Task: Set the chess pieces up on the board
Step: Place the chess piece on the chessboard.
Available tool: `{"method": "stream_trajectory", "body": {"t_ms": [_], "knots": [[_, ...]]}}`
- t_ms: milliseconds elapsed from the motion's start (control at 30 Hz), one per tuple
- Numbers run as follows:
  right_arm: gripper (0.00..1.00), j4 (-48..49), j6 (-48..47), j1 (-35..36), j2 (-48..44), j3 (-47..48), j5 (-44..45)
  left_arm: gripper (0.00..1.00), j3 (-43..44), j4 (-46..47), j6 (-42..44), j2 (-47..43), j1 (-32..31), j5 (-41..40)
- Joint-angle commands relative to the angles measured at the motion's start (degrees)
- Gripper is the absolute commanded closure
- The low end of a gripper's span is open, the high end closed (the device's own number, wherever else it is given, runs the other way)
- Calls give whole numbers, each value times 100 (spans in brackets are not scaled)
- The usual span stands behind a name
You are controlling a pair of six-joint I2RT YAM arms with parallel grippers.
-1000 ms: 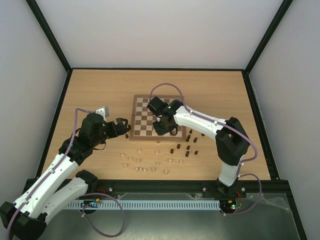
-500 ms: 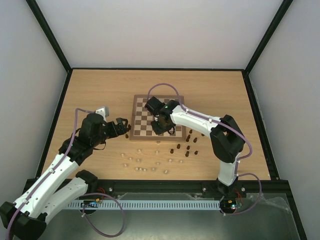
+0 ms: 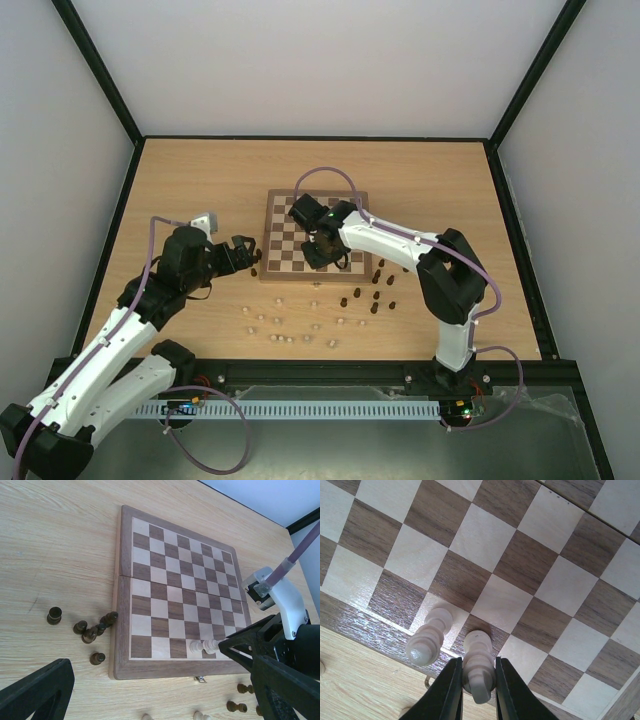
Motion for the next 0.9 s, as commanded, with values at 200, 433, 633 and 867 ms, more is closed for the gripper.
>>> {"method": "stream_trajectory", "body": {"t_ms": [200,433,633,867], "knots": [[81,-172,-37,9,-1,77,2,0,-68,61,46,-3,26,10],[75,-166,-35,7,-72,31,-14,0,-61,36,36,-11,26,-12],[76,-159,-33,7,-183,-51,31,0,-59,53,14,-12,33,27],[83,-175,-26,9,-188,-93,91,1,-46,62,4,-3,27,62]]}}
